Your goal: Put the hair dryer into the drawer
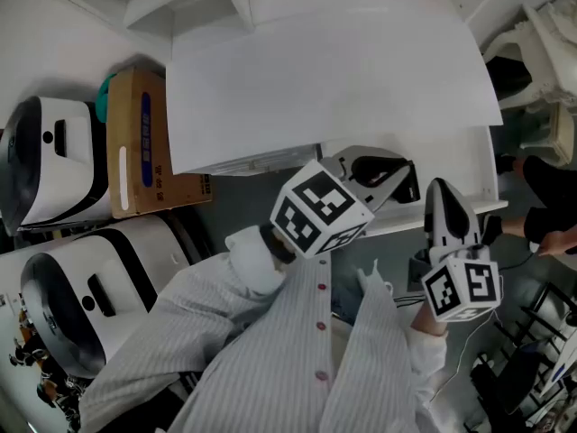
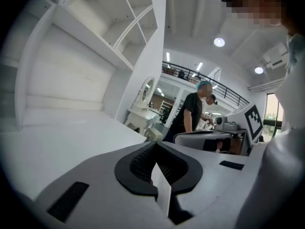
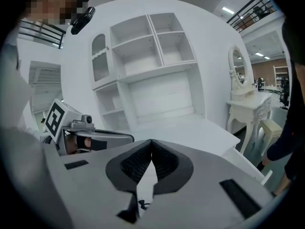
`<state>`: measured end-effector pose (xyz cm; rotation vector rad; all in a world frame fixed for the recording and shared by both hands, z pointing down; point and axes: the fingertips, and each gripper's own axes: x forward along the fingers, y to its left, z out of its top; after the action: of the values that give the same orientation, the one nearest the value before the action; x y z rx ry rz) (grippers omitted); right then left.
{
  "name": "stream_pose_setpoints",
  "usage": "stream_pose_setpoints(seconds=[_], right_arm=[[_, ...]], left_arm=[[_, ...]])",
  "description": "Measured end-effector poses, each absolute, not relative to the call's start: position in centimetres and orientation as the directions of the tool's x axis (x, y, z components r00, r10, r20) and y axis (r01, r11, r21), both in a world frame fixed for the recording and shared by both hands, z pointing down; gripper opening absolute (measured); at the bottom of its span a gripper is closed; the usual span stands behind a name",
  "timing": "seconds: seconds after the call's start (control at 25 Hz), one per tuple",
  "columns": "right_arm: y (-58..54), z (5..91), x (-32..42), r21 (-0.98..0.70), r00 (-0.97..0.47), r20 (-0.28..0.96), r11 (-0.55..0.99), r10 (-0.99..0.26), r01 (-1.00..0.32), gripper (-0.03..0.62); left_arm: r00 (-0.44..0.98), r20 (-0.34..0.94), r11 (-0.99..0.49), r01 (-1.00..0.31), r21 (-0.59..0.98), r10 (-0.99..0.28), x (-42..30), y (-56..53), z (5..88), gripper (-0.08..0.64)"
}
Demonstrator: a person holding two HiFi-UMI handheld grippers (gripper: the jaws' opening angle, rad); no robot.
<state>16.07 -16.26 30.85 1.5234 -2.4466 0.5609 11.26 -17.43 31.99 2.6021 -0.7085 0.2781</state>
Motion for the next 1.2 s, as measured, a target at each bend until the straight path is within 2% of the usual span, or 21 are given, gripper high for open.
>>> stream_pose_setpoints(seconds=[0.48,1.2], right_arm=[[-15.8,26.8,14.6,-0.166,-0.491,0.301,0.462,-0.817,-0.871,0.011],[-14.8,25.0,12.9,-0.129,-0.507,0.275,0.491,-0.817,-0.862,0.011]], left_arm=[[0.857,0.204,-0.808,-0.515,0.286,-0.474,9.7,-15.8,25.9,0.009],[0.858,0.177,-0.813,-0.513,0.276,-0.482,8.6,-15.3,24.5,0.009]])
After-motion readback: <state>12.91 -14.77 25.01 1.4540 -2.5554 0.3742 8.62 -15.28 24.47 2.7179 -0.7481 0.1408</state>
